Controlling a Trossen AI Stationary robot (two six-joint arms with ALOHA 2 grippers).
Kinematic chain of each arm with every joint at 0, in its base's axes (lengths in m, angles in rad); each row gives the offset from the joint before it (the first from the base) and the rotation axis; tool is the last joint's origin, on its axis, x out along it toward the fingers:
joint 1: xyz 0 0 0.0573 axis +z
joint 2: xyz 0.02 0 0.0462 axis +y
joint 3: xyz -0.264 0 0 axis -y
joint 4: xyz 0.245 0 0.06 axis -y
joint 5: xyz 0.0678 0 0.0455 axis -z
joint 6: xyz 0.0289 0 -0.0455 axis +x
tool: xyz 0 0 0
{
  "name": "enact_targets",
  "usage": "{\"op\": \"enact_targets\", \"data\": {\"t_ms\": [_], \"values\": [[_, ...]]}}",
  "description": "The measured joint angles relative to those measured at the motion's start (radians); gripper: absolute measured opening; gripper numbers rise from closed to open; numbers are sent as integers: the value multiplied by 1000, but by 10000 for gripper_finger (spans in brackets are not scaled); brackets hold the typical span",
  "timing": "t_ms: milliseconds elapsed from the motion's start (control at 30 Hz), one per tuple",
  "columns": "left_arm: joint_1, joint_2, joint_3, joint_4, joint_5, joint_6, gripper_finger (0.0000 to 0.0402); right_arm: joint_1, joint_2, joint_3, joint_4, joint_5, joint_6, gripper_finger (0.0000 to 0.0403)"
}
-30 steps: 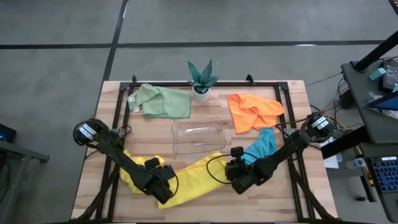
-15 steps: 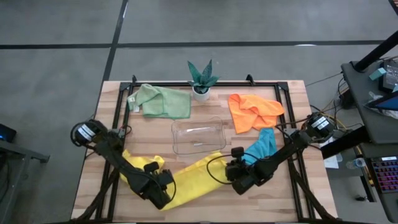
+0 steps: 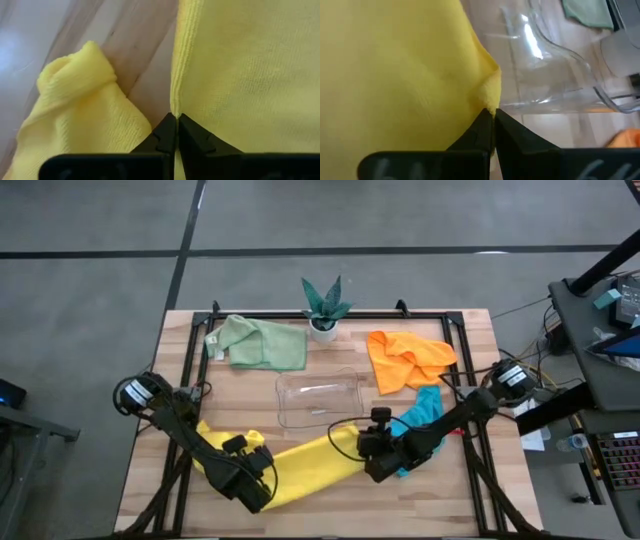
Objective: Fold microfiber towels
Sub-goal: Fold the right yellow microfiber towel
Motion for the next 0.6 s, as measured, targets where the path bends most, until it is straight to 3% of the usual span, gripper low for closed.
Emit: {"op": "enact_targets", "data": {"t_ms": [300,600], "values": [[2,0,-5,16,-30,-35,5,-4,32,-1,0,-8,-10,18],[2,0,1,4,4,-47,95,-5,16,-1,-60,-11,44,88]]}}
